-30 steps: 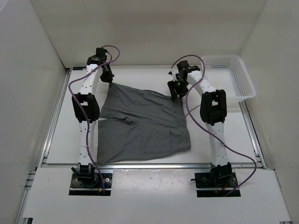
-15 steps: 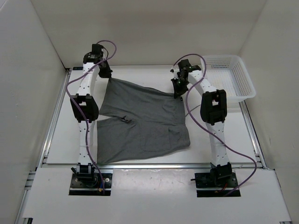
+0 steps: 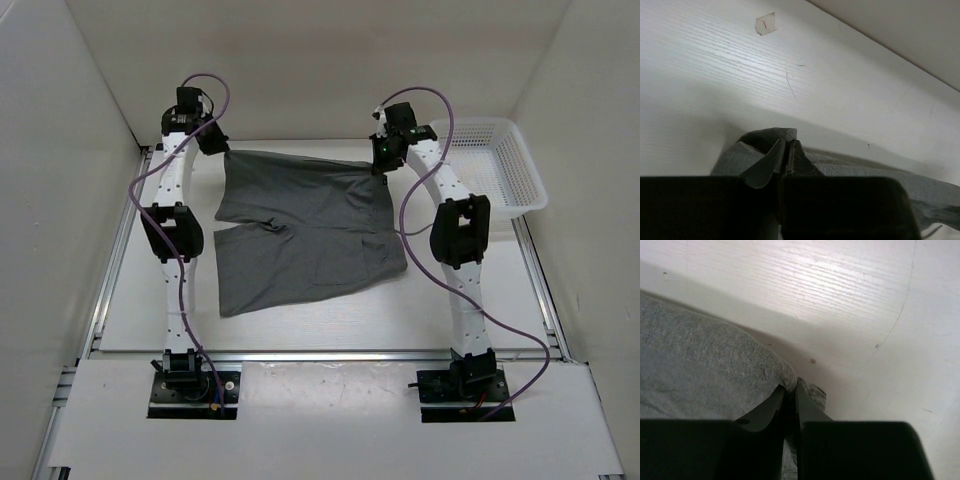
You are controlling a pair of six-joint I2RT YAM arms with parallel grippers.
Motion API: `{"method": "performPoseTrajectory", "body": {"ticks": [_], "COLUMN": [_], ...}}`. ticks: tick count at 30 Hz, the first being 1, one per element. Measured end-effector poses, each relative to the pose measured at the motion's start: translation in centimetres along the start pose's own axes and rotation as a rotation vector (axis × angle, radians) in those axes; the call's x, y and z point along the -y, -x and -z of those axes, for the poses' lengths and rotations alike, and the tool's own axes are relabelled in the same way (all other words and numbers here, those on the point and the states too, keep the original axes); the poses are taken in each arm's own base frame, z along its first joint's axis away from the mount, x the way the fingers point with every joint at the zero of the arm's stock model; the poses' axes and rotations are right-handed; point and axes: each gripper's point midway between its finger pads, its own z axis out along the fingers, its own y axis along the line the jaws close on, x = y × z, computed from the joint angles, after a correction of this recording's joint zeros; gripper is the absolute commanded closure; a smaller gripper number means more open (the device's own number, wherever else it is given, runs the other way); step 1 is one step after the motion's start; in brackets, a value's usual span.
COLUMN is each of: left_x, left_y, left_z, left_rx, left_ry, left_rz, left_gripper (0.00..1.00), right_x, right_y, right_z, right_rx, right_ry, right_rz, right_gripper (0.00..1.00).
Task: Fold and stack the shorts
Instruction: Fold the shorts
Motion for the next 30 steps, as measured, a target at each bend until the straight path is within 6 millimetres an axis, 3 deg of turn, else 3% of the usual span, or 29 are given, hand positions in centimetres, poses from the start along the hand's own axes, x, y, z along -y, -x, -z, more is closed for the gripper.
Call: {"method": "performPoseTrajectory", "body": {"ticks": [4, 7, 13, 17, 21, 26, 28, 29, 30], "left_x": [0.3, 0.5, 1.4, 1.3, -0.3, -3.8, -5.1, -5.7, -6.3], "left_y": [-0.3, -1.0, -1.9, -3.3, -6.8, -13.7, -16.7, -18.2, -19.7], "left_z": [0.8, 3.1, 11.7, 16.7, 19.4, 20.6, 21.2, 21.7, 22.3], "left_rx": [-0.026, -0.057, -0.051, -0.035, -0.072, -0.187, -0.228, -0.25, -0.27], "left_ry": [-0.03, -0.041, -0.066, -0.076, -0.05, 0.028, 0.055, 0.064, 0.071], "left_rz": [0.015, 0.025, 0.025, 0.022, 0.026, 0.057, 0.069, 0.074, 0.076], "left_gripper": [0.9, 0.9, 0.9, 0.9, 0.9, 0.9, 0.9, 0.77, 0.27], "right_x": [0.2, 0.2, -0.6, -1.8, -2.8, -3.3, -3.3, -3.1, -2.9], "right_y": [-1.2, -1.5, -2.0, -4.3, -7.9, -14.0, -16.4, -17.5, -18.6], "right_z": [0.1, 1.3, 6.5, 9.7, 11.9, 13.8, 14.7, 15.3, 15.9], "right_rx": [-0.023, -0.024, 0.007, 0.011, -0.016, -0.076, -0.095, -0.101, -0.108], "right_ry": [-0.013, -0.021, -0.041, -0.061, -0.088, -0.165, -0.191, -0.202, -0.213], "right_rz": [-0.015, -0.015, -0.003, 0.018, 0.025, 0.015, -0.005, -0.022, -0.041], "right_gripper": [1.0, 1.0, 1.0, 1.0, 1.0, 1.0, 0.93, 0.82, 0.55]}}
